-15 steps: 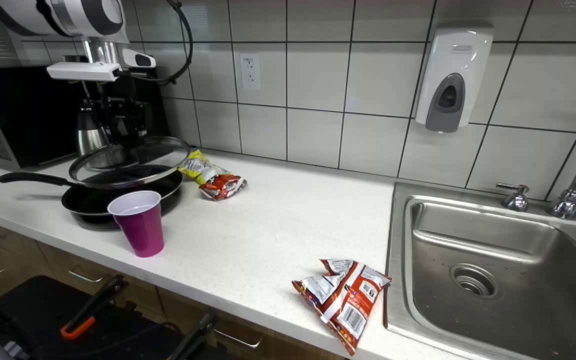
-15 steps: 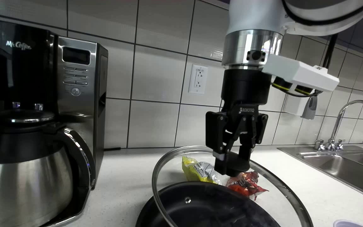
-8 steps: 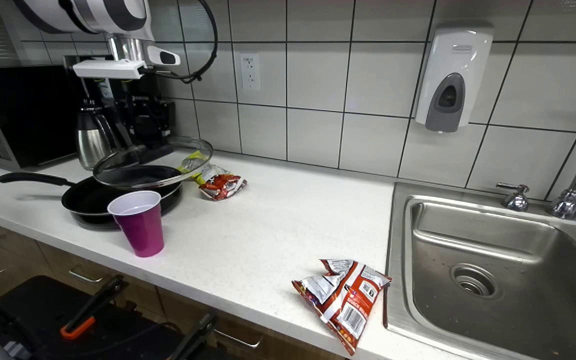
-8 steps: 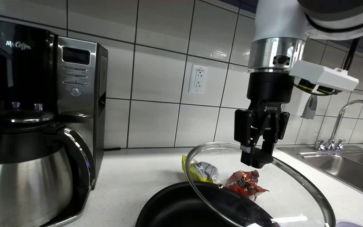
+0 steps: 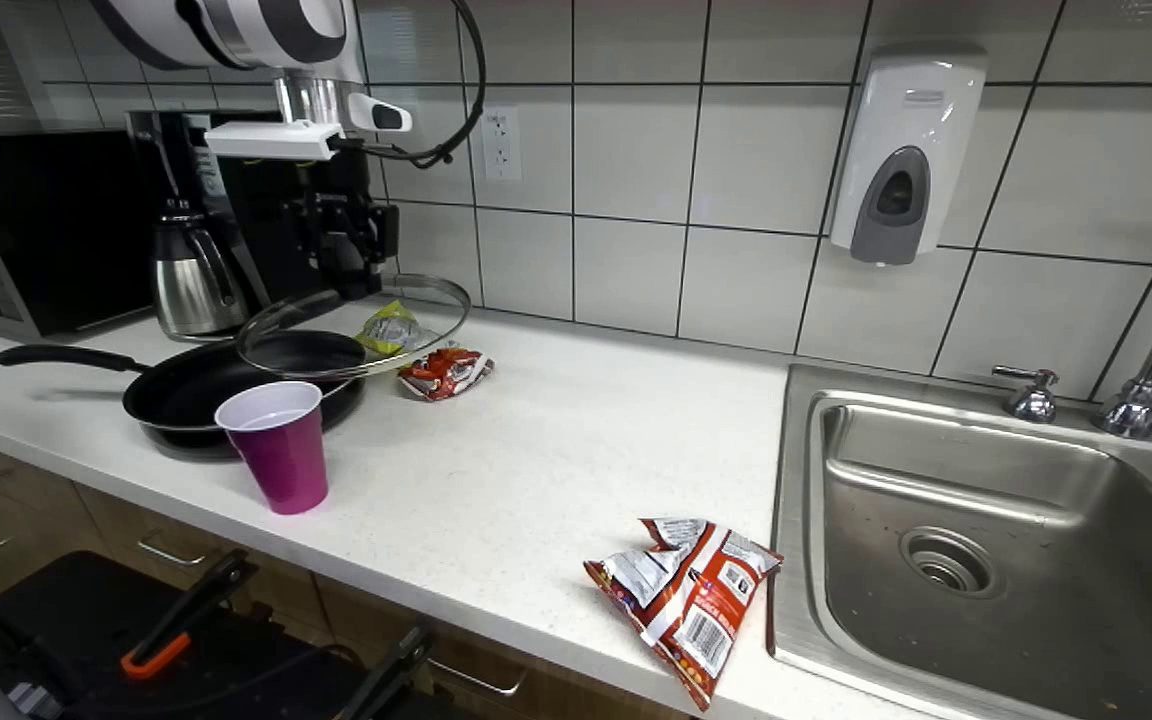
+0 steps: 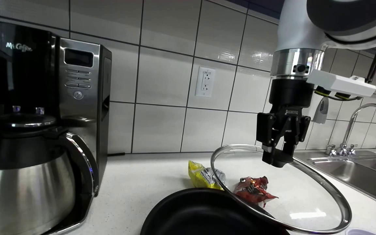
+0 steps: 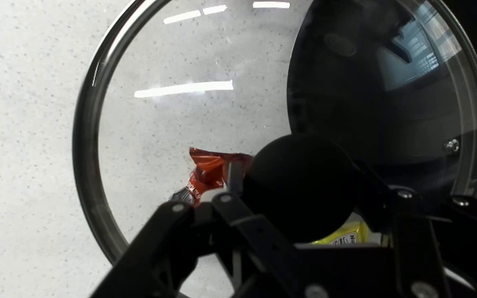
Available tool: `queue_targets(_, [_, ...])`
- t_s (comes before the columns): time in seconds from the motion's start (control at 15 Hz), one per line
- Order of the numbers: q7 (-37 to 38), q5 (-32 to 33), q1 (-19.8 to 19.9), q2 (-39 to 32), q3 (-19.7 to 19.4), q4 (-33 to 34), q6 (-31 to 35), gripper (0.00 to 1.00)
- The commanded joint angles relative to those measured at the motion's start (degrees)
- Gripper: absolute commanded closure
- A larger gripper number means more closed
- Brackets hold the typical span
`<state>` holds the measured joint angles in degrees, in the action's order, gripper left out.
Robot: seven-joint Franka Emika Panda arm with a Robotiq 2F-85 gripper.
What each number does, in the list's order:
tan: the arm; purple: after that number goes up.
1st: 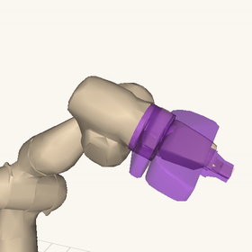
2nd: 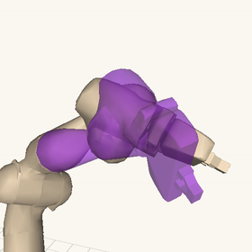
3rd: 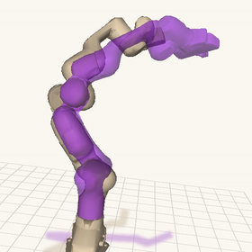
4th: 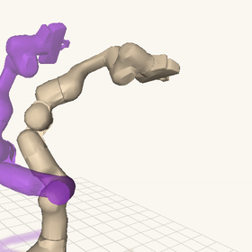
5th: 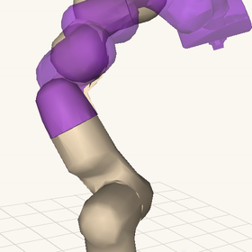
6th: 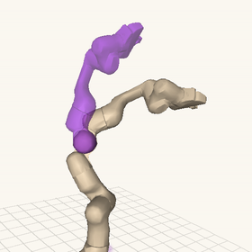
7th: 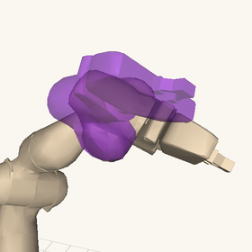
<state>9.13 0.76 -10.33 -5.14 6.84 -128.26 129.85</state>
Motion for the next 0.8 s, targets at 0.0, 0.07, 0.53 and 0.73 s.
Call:
queue_targets(0.0, [-0.6, 0.3, 1.6, 2.6, -0.6, -0.3, -0.3, 0.61])
queue_targets(0.07, [-0.4, 0.3, 1.9, 2.7, -1.0, -0.3, -0.1, 0.61])
queue_targets(0.53, [-0.2, 0.3, 4.3, 3.8, -3.5, -1.2, 0.7, 0.61])
queue_targets(0.73, [-0.2, 0.6, 5.3, 4.5, -4.4, -1.7, 1.0, 0.61])
